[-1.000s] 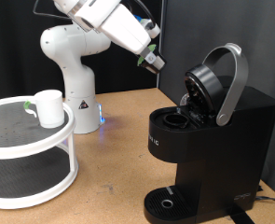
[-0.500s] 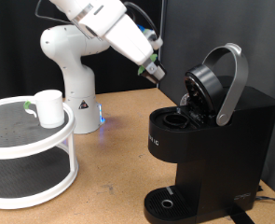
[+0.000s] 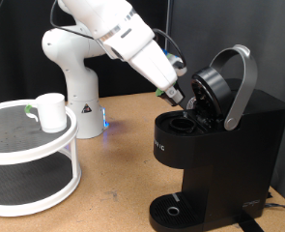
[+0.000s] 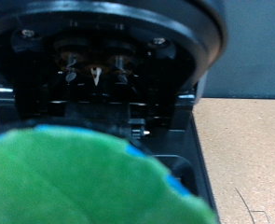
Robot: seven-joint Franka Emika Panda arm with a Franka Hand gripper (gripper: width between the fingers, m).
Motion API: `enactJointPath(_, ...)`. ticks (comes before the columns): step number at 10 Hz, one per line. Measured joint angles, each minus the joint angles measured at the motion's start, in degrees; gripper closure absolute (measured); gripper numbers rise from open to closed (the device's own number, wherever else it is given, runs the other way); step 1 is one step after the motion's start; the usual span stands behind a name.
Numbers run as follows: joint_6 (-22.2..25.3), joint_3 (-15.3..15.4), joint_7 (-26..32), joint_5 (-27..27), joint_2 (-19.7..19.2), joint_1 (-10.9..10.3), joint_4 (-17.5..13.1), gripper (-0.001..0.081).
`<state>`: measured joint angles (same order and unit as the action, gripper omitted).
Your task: Make a cup of coffee with the keurig machine
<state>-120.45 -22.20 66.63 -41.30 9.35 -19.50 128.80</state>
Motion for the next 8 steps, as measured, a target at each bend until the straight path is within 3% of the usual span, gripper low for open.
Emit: enactJointPath(8, -2.7, 3.9, -3.2, 4.1, -4.1, 0.0, 0.1, 0.0339)
